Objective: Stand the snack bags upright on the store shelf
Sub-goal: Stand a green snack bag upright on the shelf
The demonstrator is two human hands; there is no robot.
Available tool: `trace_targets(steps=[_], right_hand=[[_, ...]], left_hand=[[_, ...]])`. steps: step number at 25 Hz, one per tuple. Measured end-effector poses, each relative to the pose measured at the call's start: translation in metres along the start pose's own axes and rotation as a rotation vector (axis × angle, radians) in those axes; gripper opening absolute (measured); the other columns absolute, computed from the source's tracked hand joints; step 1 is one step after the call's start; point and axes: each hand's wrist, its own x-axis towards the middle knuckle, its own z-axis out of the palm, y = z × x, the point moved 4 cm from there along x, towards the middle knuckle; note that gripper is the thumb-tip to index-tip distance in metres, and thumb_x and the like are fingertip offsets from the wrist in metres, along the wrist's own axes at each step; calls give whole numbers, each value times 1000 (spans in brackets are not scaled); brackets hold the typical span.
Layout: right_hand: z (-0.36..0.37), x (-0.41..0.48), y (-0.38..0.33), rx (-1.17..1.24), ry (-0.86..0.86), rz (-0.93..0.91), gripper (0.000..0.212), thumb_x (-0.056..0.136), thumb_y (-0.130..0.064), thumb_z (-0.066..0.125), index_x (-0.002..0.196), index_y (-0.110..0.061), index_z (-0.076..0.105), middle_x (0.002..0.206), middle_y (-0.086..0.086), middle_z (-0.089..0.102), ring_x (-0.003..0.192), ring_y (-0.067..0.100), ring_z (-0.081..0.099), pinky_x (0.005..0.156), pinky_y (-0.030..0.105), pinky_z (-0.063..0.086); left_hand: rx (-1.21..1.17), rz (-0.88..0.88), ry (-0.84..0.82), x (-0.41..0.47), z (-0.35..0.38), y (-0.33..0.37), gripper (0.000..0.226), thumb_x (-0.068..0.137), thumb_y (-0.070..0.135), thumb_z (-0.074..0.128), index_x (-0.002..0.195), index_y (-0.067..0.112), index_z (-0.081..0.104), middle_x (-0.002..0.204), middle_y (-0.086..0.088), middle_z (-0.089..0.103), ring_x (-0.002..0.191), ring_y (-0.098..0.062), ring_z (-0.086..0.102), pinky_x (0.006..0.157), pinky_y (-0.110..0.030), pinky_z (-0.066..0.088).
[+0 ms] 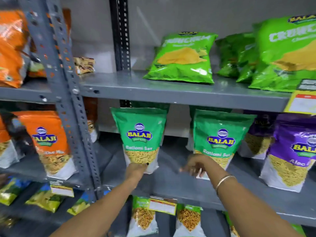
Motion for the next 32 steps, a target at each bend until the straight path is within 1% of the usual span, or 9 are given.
trace_targets(steps=[2, 4, 8, 12, 15, 22, 26, 29, 32], right_hand=[[13, 11, -47, 185, 201, -167, 56, 81, -35, 67, 120, 1, 50, 120, 9, 62, 108, 22, 62, 88, 32, 49], [31, 23, -78, 442, 318, -266, 81, 77, -23, 72, 141, -1, 27, 148, 12, 36, 134, 27, 39, 107, 36, 39], [54, 45, -101, 845, 344, -333, 76, 66, -8, 80, 131, -4, 41, 135, 11, 53, 125, 26, 50, 99, 37, 47], [58, 26, -116, 971, 355, -456, 61, 73, 12, 67, 129, 4, 43, 118, 9, 55, 107, 18, 51, 63, 6, 51], [66, 12, -115, 976, 386, -431, 61, 74, 9, 68, 129, 3, 43, 128, 16, 56, 112, 24, 54, 85, 24, 46], [90, -22, -103, 879, 379, -400, 64, 70, -5, 77, 126, -3, 47, 129, 16, 59, 118, 29, 57, 99, 37, 46], [93, -34, -105, 878, 340, -443, 59, 73, 3, 72, 126, 0, 47, 132, 20, 57, 108, 25, 57, 85, 28, 49], [95, -36, -105, 838, 344, -431, 57, 74, -2, 72, 126, -2, 47, 128, 17, 59, 96, 18, 57, 54, 10, 49], [97, -35, -105, 836, 344, -430, 59, 75, -2, 72, 127, -2, 45, 126, 17, 59, 80, 10, 56, 38, 3, 40]], left_hand=[[107, 34, 88, 16, -36, -1, 51, 85, 34, 59, 114, -8, 59, 122, -23, 60, 113, -35, 58, 85, -36, 45], [73, 54, 41, 39, -56, -4, 62, 83, 33, 63, 128, -7, 46, 137, -23, 50, 125, -32, 49, 100, -36, 41], [17, 130, -204, 75, -60, -6, 79, 79, 20, 69, 143, 2, 25, 150, -13, 33, 137, -28, 35, 111, -36, 33], [67, 148, -248, 83, -55, -8, 75, 73, 21, 74, 134, -1, 36, 140, -18, 47, 128, -32, 45, 107, -43, 39], [63, 174, -268, 72, -59, -10, 66, 70, 20, 76, 125, 1, 44, 132, -15, 56, 120, -29, 53, 102, -40, 44], [126, 226, -318, 31, -77, -18, 65, 69, 20, 78, 125, 5, 48, 132, -13, 58, 121, -27, 55, 102, -37, 45], [158, 235, -282, 22, -80, -21, 64, 68, 22, 79, 123, 5, 51, 132, -13, 59, 121, -27, 55, 102, -38, 45], [177, 237, -281, 21, -81, -20, 64, 68, 23, 79, 123, 5, 51, 131, -12, 59, 120, -27, 55, 101, -36, 45], [174, 246, -314, 20, -82, -19, 66, 66, 24, 80, 123, 6, 52, 131, -12, 60, 120, -27, 56, 103, -41, 44]])
